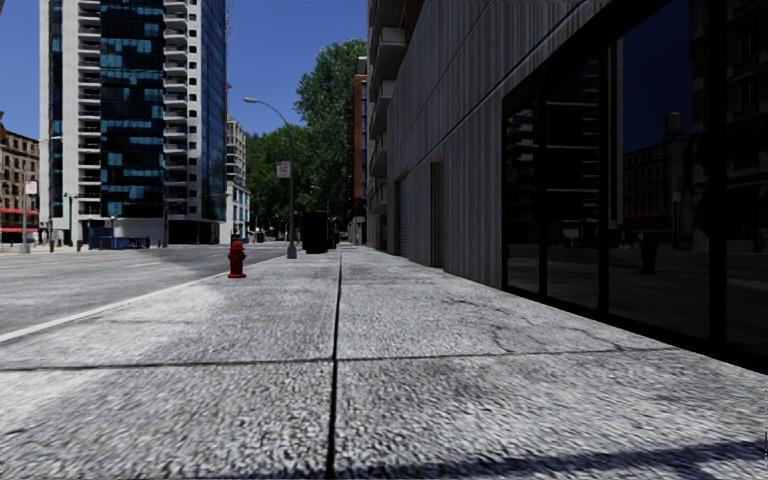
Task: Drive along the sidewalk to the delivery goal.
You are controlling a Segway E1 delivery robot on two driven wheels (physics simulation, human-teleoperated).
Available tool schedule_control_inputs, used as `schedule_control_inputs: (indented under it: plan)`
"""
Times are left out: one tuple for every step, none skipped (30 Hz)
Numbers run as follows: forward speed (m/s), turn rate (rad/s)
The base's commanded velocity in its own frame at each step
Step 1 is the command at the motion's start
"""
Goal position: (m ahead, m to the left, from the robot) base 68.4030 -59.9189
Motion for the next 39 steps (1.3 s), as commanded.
schedule_control_inputs:
  plan:
    - [1.53, 0.02]
    - [1.53, 0.26]
    - [1.53, 0.53]
    - [1.53, 0.68]
    - [1.53, 0.72]
    - [1.53, 0.72]
    - [1.53, 0.73]
    - [1.53, 0.55]
    - [1.53, 0.24]
    - [1.53, 0.07]
    - [1.53, 0.01]
    - [1.53, 0.01]
    - [1.53, 0.00]
    - [1.53, 0.00]
    - [1.53, 0.00]
    - [1.53, 0.00]
    - [1.53, 0.00]
    - [1.53, 0.00]
    - [1.53, 0.00]
    - [1.53, 0.00]
    - [1.53, 0.00]
    - [1.53, 0.00]
    - [1.53, 0.00]
    - [1.60, 0.00]
    - [1.75, 0.00]
    - [1.88, 0.00]
    - [1.95, 0.00]
    - [1.95, 0.00]
    - [2.00, 0.00]
    - [2.00, 0.00]
    - [2.00, 0.00]
    - [2.00, 0.00]
    - [2.00, 0.00]
    - [2.00, 0.00]
    - [2.00, 0.00]
    - [2.00, 0.00]
    - [2.00, 0.00]
    - [2.00, 0.00]
    - [2.00, 0.00]
